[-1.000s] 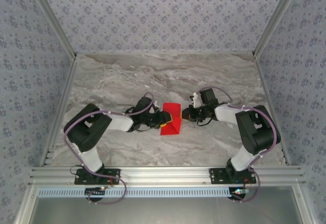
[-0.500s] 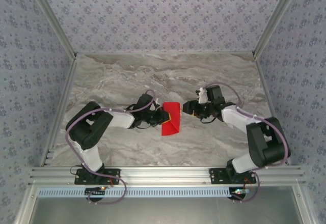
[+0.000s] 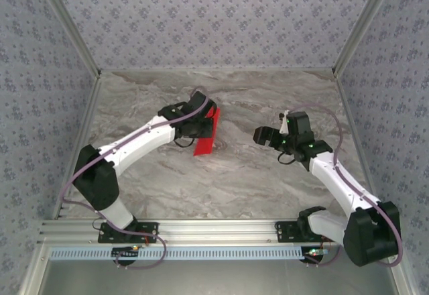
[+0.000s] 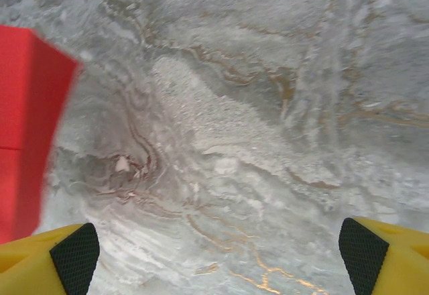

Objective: Fold a paper plane with a square sheet of paper (pick it up from the middle)
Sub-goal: Turn over the paper at the center of the table.

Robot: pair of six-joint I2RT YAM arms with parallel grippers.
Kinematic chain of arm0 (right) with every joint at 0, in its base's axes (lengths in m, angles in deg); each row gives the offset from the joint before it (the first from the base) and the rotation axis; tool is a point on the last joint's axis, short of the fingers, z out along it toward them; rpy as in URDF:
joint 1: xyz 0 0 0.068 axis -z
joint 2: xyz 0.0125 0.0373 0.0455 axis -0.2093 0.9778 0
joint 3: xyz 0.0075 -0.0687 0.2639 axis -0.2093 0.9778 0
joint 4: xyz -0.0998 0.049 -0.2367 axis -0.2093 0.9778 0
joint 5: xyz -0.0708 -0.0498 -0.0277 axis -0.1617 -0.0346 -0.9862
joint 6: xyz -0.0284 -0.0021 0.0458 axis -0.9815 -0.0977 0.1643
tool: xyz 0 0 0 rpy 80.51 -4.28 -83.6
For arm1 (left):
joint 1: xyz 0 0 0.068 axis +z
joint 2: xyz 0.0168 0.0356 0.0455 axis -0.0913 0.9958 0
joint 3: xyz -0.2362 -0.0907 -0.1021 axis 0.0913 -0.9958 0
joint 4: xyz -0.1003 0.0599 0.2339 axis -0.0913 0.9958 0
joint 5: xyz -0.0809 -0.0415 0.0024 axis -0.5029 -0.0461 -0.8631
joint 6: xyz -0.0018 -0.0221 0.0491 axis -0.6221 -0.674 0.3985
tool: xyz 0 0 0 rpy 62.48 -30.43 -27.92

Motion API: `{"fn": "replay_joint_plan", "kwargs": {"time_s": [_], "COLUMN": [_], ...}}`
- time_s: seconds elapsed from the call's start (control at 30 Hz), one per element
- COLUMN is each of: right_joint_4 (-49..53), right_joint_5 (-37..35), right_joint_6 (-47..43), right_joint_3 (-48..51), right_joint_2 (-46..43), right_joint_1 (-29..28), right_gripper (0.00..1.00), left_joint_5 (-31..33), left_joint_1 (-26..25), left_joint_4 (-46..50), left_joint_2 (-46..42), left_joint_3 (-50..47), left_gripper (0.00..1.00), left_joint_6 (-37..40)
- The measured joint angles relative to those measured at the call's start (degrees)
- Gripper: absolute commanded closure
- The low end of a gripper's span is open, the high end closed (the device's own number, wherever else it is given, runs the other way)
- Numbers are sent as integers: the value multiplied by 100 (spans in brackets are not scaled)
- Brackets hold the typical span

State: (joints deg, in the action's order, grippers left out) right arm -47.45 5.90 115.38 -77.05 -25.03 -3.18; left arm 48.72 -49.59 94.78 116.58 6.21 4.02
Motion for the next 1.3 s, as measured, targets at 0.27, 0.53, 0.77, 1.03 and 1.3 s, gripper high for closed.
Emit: {"fn": "replay_joint_plan", "kwargs": {"time_s": [0.27, 0.53, 0.77, 1.03, 1.3], "right_joint_4": [203, 361, 417, 474, 476], "right_joint_5": [-302, -413, -411, -409, -358], "right_joint_6": [15, 44, 46, 66, 195], "right_joint_3": [0, 9, 111, 197, 238], "right_joint_2": [-15, -17, -37, -46, -44], "right_joint_1": [120, 328, 492, 612, 667], "right_gripper": [2, 2, 2, 2, 2], "left_joint_5": [2531, 3383, 3202, 2398, 1137], "left_joint_1": [-378, -872, -1117, -1128, -1137], "left_joint_4": [1720, 2050, 1888, 1438, 905], "left_joint_2": [726, 2813, 3338, 3390, 3077], "left_joint_3": [874, 1373, 1665, 1674, 1558], "left_gripper": [95, 94, 93, 83, 40], "left_joint_6": [262, 162, 184, 232, 350]}}
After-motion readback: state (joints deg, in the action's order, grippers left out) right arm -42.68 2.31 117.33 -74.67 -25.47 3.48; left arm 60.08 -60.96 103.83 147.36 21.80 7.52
